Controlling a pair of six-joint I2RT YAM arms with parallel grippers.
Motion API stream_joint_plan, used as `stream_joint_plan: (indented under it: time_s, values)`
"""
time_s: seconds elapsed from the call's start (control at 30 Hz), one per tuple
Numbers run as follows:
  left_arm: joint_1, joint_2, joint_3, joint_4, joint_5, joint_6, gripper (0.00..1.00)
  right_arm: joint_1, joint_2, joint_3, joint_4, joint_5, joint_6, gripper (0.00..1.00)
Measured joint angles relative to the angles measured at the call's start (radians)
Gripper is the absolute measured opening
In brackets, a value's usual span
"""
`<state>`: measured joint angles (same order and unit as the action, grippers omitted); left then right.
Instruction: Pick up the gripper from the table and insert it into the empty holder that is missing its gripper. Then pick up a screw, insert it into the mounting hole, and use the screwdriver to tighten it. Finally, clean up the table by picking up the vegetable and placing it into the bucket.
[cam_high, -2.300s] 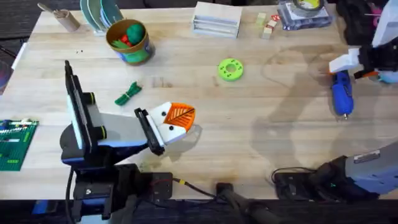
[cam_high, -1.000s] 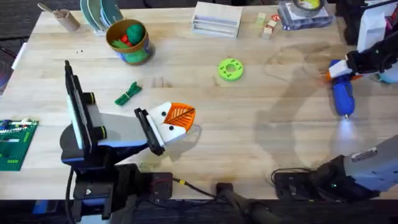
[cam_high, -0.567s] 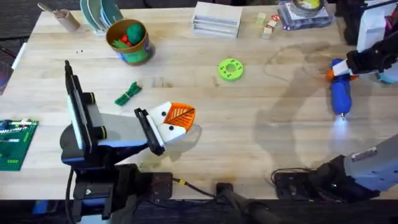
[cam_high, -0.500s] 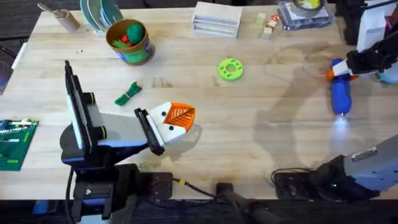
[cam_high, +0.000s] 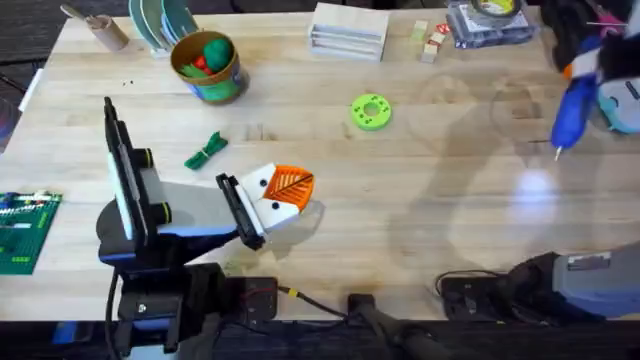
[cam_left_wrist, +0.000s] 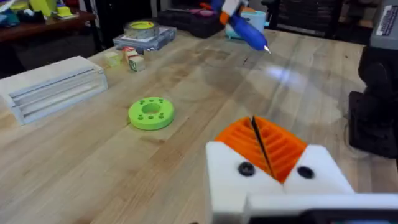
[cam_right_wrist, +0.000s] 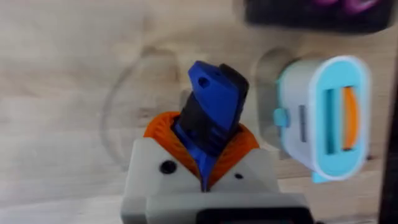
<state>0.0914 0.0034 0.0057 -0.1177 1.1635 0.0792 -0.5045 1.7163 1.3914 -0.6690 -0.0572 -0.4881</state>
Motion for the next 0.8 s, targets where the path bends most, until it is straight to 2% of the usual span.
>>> stream_joint_plan:
  time_s: [0.17,0.2,0.43,0.57,0.8]
  values:
    - [0.0,0.0,0.0,0.0,0.0,0.0,0.01,0.023,-0.169,0.0,0.024,-0.04,0.048,0.03]
    - [0.0,0.0,0.0,0.0,0.0,0.0,0.01,0.041,-0.247,0.0,0.026,-0.085,0.076,0.03]
    - [0.0,0.0,0.0,0.0,0.0,0.0,0.01,0.087,-0.416,-0.03,0.026,-0.131,0.122,0.03]
    - [0.0,0.0,0.0,0.0,0.0,0.0,0.01,0.115,-0.509,-0.103,0.052,-0.147,0.139,0.03]
    - [0.0,0.0,0.0,0.0,0.0,0.0,0.01,0.215,-0.642,-0.303,0.226,-0.154,0.217,0.03]
